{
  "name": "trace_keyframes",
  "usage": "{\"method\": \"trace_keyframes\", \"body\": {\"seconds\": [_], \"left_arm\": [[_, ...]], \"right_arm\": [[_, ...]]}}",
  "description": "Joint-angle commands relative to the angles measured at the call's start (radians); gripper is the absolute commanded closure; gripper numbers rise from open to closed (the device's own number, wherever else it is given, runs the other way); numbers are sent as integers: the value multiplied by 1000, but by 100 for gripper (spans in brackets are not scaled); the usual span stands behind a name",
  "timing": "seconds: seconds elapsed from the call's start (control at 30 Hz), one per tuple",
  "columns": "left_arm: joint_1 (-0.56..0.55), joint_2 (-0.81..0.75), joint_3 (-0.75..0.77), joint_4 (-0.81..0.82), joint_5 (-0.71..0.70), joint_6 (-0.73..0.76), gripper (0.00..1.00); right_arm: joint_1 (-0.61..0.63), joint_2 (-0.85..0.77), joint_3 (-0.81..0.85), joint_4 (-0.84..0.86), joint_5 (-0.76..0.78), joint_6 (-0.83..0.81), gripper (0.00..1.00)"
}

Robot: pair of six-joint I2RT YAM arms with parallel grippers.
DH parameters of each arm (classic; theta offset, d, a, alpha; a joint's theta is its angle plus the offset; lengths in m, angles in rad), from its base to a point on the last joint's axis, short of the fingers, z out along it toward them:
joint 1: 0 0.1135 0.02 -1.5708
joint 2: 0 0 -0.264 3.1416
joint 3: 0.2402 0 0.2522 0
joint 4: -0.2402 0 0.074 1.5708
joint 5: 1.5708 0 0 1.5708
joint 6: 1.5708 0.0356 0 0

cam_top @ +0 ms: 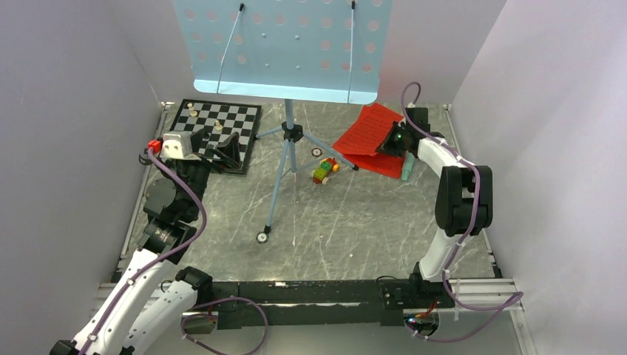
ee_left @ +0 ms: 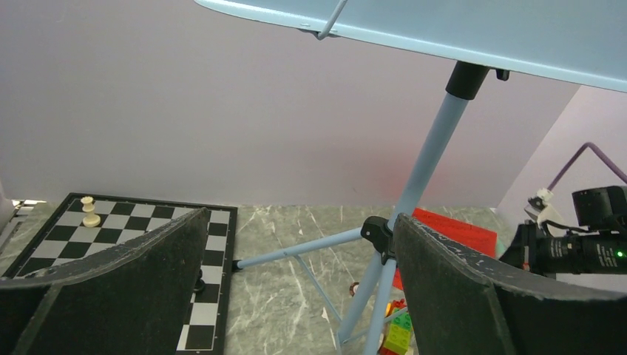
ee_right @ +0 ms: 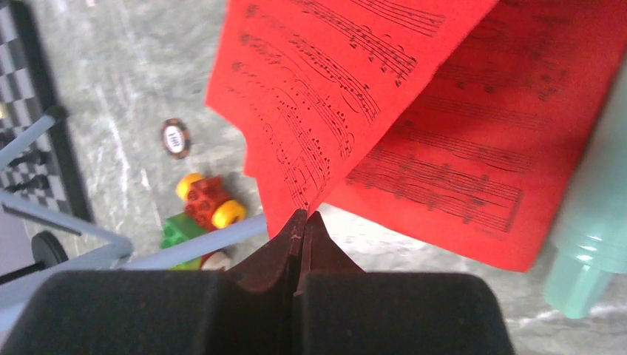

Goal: Pack up the instrument practice props

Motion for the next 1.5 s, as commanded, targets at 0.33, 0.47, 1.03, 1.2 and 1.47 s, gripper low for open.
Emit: {"method": "trace_keyframes", "body": {"seconds": [0.33, 0.47, 1.03, 1.2, 1.47], "left_arm": [[-2, -29, -4, 8, 30, -26, 1], [-2, -31, -7, 9, 35, -28, 1], [-2, -19, -6, 8, 55, -46, 1], [-2, -23, -7, -2, 46, -42, 1], [-2, -21, -9, -36, 33, -56, 1]], "right_arm": [[-56, 112, 134, -148, 79, -115, 100], [-58, 133, 142, -160, 89, -113, 100], [-58, 82, 159, -204, 108, -79, 45], [-58, 28, 180, -239, 191, -72, 25], [-36, -208, 201, -214, 267, -47, 19]]}}
